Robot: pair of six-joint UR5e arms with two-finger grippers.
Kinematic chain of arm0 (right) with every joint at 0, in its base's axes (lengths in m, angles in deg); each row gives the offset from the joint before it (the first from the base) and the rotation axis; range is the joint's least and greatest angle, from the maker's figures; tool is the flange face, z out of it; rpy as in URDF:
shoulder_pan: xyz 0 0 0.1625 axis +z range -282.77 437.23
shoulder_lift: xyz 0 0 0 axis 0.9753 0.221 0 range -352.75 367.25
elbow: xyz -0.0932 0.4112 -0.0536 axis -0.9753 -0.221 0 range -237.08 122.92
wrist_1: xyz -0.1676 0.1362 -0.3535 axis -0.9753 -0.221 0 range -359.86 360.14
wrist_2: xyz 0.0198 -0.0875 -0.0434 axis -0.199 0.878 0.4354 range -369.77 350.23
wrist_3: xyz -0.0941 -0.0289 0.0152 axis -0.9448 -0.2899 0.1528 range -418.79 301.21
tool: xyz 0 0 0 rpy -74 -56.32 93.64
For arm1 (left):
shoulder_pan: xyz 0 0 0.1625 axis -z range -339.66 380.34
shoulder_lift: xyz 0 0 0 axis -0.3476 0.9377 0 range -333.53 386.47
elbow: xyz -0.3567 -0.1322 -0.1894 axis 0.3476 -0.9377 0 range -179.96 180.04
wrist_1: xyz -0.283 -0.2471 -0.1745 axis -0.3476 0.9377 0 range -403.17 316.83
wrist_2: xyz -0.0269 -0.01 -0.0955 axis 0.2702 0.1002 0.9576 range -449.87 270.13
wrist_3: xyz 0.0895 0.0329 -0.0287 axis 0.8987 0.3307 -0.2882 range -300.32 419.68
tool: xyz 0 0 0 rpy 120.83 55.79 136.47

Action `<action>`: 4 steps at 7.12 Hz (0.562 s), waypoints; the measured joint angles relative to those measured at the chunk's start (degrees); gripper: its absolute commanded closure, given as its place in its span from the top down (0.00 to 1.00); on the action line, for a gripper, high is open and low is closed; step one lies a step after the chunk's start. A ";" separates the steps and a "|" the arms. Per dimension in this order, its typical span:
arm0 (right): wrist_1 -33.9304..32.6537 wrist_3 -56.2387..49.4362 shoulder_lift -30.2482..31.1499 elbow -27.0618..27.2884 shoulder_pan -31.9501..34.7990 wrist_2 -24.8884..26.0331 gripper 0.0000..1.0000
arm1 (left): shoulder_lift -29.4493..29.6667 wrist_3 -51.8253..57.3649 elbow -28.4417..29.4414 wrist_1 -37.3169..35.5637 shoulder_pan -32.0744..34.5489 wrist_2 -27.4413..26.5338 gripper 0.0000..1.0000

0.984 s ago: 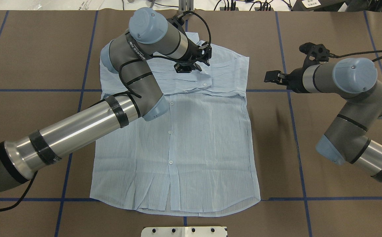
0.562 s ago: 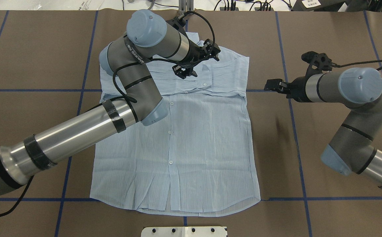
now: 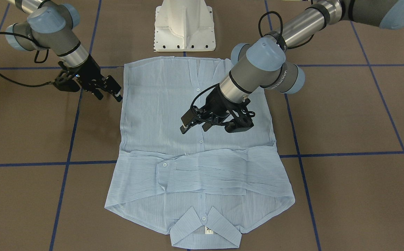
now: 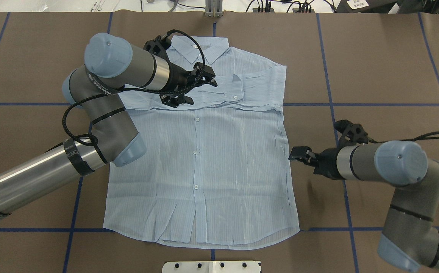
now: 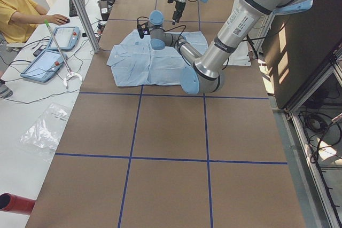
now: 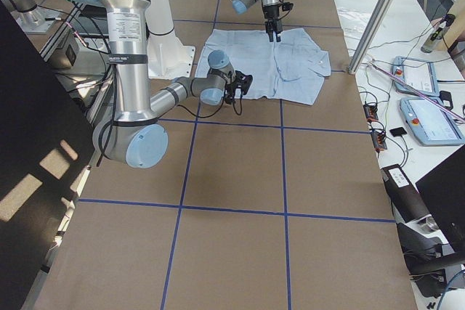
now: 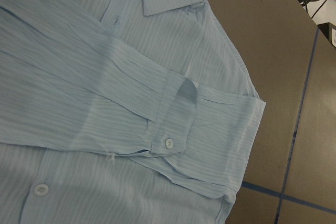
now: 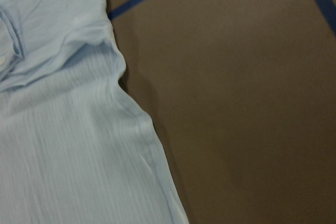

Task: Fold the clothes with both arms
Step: 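Release the sleeve with the left gripper and move both grippers to the hem corners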

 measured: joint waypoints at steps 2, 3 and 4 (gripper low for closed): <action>-13.95 7.34 0.44 7.66 -10.10 7.77 0.93 | -2.68 0.88 -2.48 -0.02 0.26 0.01 0.93; -17.39 10.97 0.26 9.21 -14.96 11.86 0.92 | -3.26 1.43 -2.84 -0.02 0.30 -0.10 0.93; -18.74 13.69 0.20 9.73 -19.19 15.66 0.89 | -3.83 1.68 -2.96 0.03 0.30 -0.24 0.93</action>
